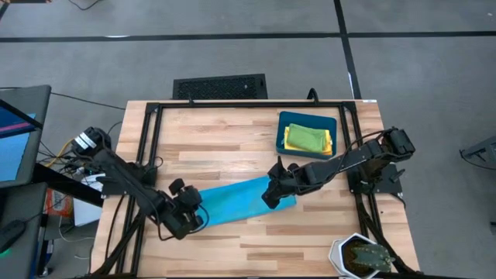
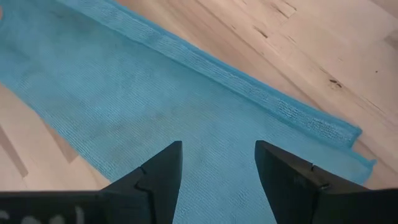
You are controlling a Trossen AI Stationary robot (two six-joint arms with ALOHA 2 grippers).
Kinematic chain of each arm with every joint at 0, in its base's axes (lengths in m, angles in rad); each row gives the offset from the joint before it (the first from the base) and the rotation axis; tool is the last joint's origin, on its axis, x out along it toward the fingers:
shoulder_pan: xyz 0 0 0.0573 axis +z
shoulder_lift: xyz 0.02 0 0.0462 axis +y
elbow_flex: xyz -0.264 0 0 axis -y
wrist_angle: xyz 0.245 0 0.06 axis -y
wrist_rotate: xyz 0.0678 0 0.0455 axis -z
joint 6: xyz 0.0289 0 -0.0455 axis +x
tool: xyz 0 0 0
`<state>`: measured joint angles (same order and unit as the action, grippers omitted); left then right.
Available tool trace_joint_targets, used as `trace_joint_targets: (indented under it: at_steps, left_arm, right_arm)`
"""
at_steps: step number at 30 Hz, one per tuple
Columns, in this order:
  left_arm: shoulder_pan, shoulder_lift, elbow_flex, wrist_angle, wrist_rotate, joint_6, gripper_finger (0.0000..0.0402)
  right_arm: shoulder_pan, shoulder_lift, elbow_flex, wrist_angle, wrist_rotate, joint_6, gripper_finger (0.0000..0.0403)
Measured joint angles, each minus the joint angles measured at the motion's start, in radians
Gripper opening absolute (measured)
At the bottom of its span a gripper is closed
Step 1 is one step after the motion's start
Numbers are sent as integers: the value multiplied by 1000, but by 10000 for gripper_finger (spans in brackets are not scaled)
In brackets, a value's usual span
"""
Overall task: Fold microfiber towels
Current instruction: Fold the blue microfiber cloth
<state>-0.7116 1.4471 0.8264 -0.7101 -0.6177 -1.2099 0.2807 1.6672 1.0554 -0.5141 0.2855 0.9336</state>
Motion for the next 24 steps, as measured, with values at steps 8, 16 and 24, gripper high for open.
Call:
trace_joint_targets:
  at_steps: [8,16,24]
  left_arm:
    - [-49,92,-15,-36,13,-167,0]
    - [-62,114,44,-63,9,-228,0]
    - [-78,126,51,-143,52,-273,0]
  right_arm:
    - [0,0,0,-5,0,-18,226]
    - [-2,1,0,-15,0,-29,226]
    - [-2,1,0,-26,1,-28,226]
